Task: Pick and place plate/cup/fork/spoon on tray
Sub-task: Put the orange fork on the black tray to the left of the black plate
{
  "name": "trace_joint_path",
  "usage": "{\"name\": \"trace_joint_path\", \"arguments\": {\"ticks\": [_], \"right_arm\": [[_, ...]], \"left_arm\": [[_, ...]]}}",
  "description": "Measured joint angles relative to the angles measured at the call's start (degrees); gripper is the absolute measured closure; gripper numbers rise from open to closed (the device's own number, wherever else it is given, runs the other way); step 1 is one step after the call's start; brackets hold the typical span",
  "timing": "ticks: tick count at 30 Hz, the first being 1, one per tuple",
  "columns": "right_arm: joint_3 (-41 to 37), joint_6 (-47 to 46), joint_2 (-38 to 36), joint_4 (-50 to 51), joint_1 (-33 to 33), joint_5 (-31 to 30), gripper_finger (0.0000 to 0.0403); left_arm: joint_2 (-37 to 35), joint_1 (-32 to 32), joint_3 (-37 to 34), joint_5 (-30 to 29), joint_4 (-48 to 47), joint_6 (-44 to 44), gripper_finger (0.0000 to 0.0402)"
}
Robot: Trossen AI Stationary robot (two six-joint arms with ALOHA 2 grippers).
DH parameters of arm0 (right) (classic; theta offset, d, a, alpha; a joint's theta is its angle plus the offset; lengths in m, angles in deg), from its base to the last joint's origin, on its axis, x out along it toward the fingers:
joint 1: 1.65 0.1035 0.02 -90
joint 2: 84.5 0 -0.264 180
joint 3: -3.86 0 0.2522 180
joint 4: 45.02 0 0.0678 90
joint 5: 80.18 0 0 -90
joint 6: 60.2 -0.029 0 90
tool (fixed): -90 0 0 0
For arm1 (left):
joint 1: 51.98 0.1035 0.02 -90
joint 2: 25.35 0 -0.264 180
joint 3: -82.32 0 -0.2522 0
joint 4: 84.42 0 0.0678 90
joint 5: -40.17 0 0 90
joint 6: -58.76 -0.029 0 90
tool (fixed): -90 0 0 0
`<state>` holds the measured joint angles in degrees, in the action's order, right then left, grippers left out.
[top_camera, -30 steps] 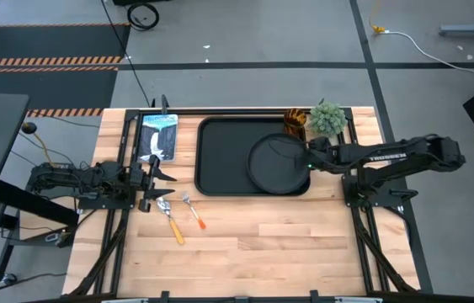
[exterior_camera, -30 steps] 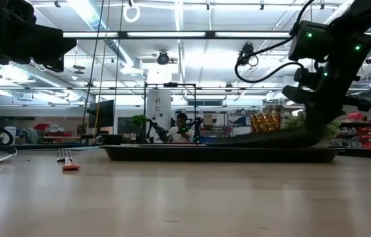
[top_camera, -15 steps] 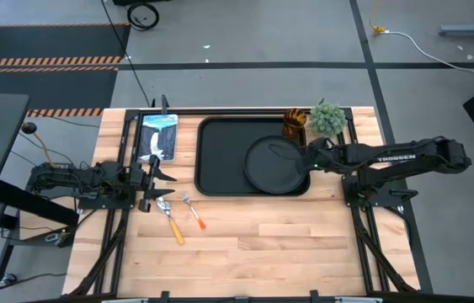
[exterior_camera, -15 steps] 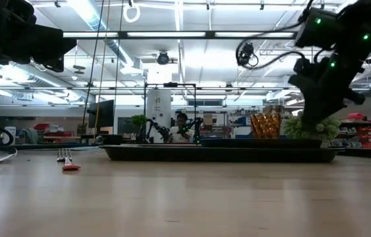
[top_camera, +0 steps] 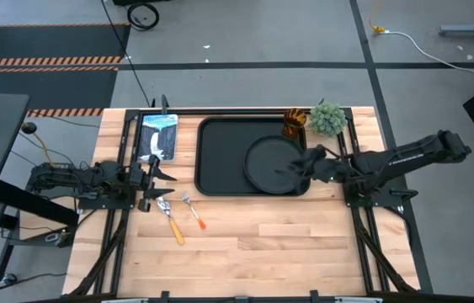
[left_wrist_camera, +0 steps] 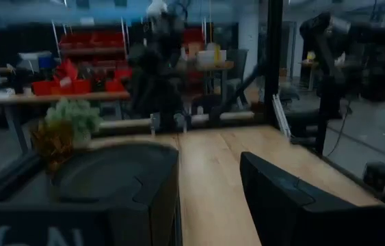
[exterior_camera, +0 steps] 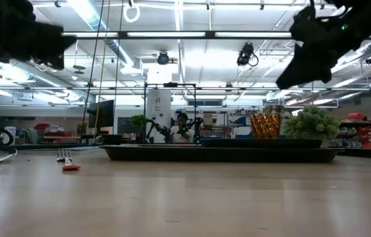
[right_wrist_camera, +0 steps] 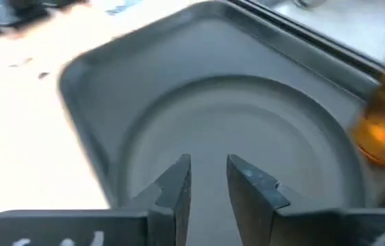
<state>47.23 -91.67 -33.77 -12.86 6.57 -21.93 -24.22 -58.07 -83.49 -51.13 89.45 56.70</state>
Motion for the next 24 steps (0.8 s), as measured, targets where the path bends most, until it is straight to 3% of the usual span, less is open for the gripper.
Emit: {"name": "trace_joint_path", "arguments": {"ticks": [6,11,16,24], "right_arm": [[0.00,2.38,2.02,-3.34,6.33,1.96,0.0302],[0.00,1.72,3.48,-5.32,11.22,-2.15,0.0302],[0.00,3.45,4.55,-9.10,13.92,-4.61,0.0302],[0.02,4.68,4.95,-11.58,14.76,-4.72,0.0302]], "left_arm": [[-0.02,-0.17,0.00,-0.22,16.08,21.65,0.0234],[-0.04,-0.17,0.00,-0.15,22.90,32.35,0.0234],[0.00,-0.17,-0.01,-2.70,22.88,38.84,0.0234],[0.00,-0.13,0.00,-3.75,22.64,40.19,0.0234]]}}
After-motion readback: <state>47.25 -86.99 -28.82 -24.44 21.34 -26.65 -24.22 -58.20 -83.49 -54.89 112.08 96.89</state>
